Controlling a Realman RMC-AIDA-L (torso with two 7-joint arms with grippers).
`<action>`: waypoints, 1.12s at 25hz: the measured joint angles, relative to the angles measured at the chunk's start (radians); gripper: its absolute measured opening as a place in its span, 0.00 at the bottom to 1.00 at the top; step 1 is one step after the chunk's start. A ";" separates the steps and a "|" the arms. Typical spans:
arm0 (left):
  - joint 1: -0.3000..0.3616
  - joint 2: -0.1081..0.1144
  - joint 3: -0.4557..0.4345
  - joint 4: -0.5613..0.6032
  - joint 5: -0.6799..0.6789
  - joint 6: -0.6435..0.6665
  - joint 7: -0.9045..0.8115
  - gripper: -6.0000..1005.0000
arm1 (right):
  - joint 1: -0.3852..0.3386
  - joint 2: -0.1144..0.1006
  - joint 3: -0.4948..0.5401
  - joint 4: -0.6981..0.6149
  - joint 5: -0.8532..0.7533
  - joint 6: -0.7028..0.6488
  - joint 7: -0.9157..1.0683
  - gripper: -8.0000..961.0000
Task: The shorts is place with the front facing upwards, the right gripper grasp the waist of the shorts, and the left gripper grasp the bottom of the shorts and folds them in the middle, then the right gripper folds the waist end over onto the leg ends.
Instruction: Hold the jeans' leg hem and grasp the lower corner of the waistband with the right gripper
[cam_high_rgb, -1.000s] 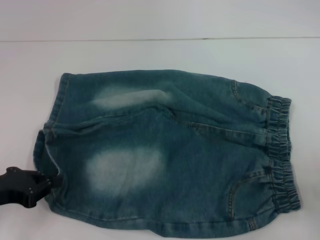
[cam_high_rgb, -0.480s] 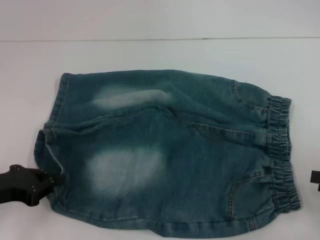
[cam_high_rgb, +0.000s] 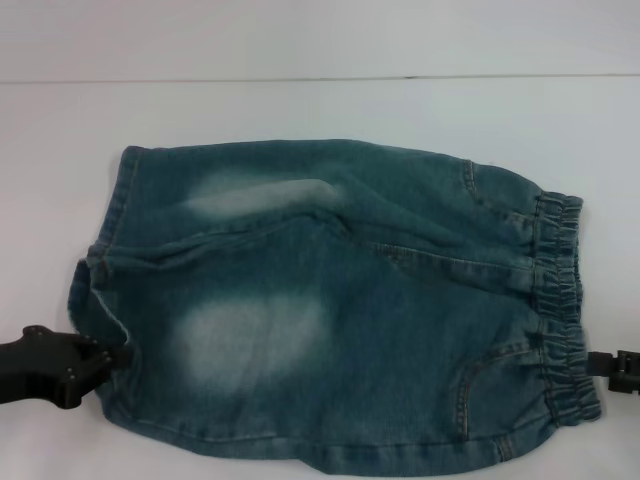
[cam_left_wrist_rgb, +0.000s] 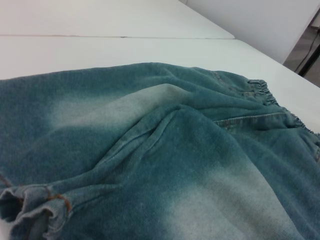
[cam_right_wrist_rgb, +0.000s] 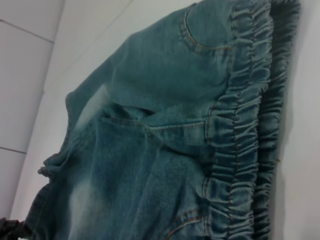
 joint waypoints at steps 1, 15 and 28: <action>-0.001 0.000 0.000 -0.001 0.000 0.000 0.000 0.05 | 0.003 0.002 0.000 0.000 -0.003 0.002 0.000 0.98; -0.019 0.000 -0.001 -0.026 0.000 -0.010 0.001 0.05 | 0.020 0.017 -0.003 0.000 -0.012 -0.019 0.008 0.98; -0.040 0.000 -0.003 -0.038 0.000 -0.012 -0.007 0.05 | 0.028 0.006 -0.027 -0.008 -0.016 -0.062 0.094 0.98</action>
